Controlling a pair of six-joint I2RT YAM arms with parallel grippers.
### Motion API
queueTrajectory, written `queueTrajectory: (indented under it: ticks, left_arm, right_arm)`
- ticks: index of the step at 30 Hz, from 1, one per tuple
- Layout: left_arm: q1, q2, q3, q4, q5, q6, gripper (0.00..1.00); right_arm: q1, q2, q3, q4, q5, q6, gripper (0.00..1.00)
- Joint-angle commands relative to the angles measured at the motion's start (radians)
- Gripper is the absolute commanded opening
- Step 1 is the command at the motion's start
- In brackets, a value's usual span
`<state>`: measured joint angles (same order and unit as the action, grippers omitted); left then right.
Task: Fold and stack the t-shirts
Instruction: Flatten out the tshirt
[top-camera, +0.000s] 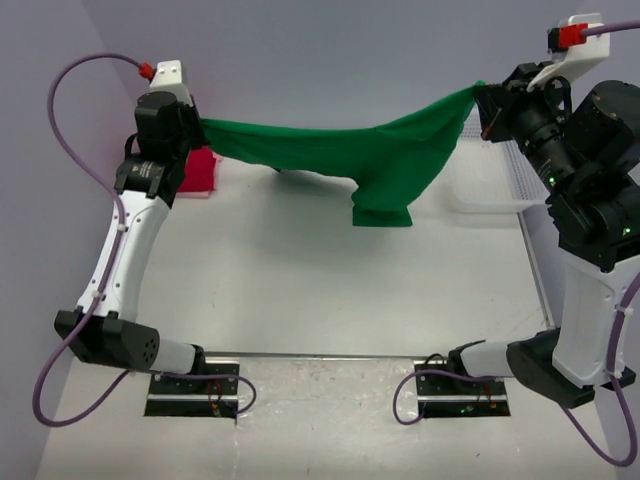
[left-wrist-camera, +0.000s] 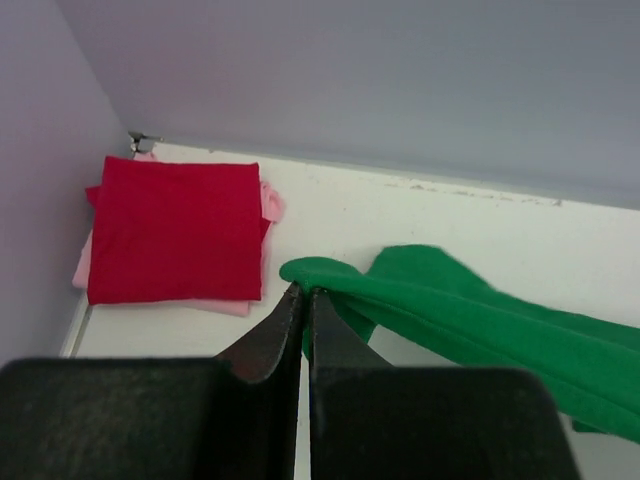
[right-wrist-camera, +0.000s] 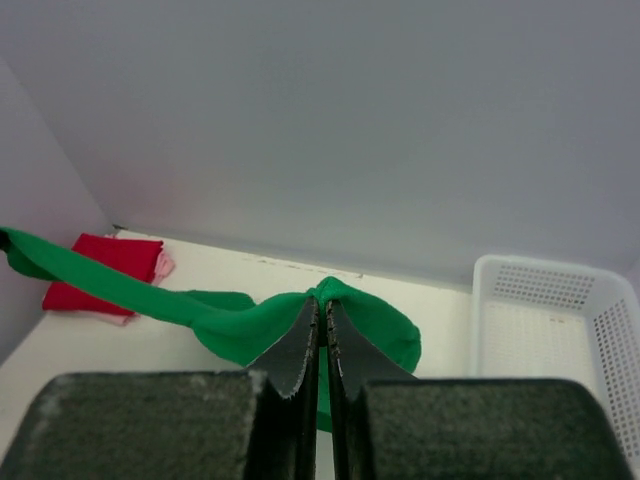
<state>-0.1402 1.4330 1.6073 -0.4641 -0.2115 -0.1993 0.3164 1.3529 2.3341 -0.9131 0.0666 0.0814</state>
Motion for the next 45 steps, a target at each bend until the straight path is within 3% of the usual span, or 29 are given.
queueTrajectory:
  ticks: [1,12,23,28,31,36,41,45]
  left_arm:
    - [0.004,-0.129,0.02,0.005,-0.025,-0.002,0.0]
    - [-0.001,-0.328,0.178,-0.084,-0.023,0.009,0.0]
    - [-0.001,-0.365,0.448,-0.16,0.043,-0.003,0.0]
    - [-0.001,-0.368,0.491,-0.154,0.075,-0.022,0.0]
    - [-0.001,-0.364,0.436,-0.128,0.089,-0.038,0.0]
    - [-0.001,-0.338,0.123,-0.033,0.075,-0.068,0.0]
    - [-0.001,-0.254,-0.214,0.113,0.031,-0.135,0.0]
    - [-0.001,-0.125,-0.372,0.229,0.064,-0.221,0.0]
  right_arm:
    - [0.067,-0.018,0.014,0.033,0.088,-0.043,0.0]
    - [0.187,-0.146,0.094,-0.027,0.145,-0.049,0.0]
    - [0.19,-0.281,0.169,0.043,-0.091,-0.003,0.0]
    - [0.188,-0.298,0.168,0.082,-0.186,0.014,0.0]
    - [0.188,-0.29,0.096,0.082,-0.182,0.012,0.0]
    - [0.188,-0.276,-0.245,0.169,-0.081,0.006,0.0]
    - [0.185,-0.158,-0.481,0.244,0.067,-0.022,0.0]
    - [0.1,-0.039,-0.674,0.322,0.046,-0.005,0.0]
